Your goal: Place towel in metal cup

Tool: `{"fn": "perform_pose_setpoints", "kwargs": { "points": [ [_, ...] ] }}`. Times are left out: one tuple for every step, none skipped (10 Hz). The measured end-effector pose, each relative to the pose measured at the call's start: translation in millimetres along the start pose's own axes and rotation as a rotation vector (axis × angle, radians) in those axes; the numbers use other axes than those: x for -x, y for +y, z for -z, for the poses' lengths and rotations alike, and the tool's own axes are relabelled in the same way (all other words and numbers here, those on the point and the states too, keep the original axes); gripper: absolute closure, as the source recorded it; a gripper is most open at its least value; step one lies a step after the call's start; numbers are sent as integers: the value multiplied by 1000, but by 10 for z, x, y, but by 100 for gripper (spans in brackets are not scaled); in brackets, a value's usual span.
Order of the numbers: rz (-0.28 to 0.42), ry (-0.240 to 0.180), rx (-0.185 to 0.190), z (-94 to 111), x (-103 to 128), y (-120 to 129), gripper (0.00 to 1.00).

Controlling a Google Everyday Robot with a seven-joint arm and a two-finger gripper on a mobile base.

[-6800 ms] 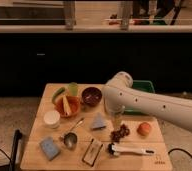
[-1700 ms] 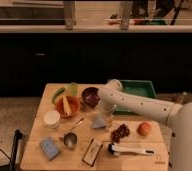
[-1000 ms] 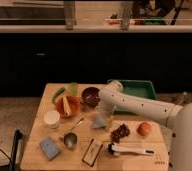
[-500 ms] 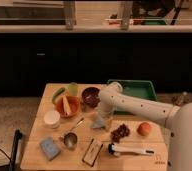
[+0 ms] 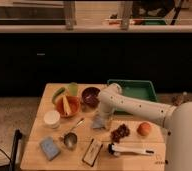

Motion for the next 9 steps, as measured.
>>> {"fn": "perform_pose_setpoints", "kwargs": {
  "points": [
    [-5, 2, 1, -1, -5, 0, 51],
    [-2, 12, 1, 9, -2, -22, 63],
    [0, 11, 2, 14, 13, -26, 74],
    [-5, 10, 2, 24, 1, -12, 84],
    [-4, 10, 1, 39, 3, -18, 94],
    [-3, 11, 2, 52, 4, -15, 99],
    [-2, 12, 3, 59, 0, -12, 100],
    [3, 13, 3, 54, 16, -26, 100],
    [6, 18, 0, 87, 17, -33, 100]
  ]
}}
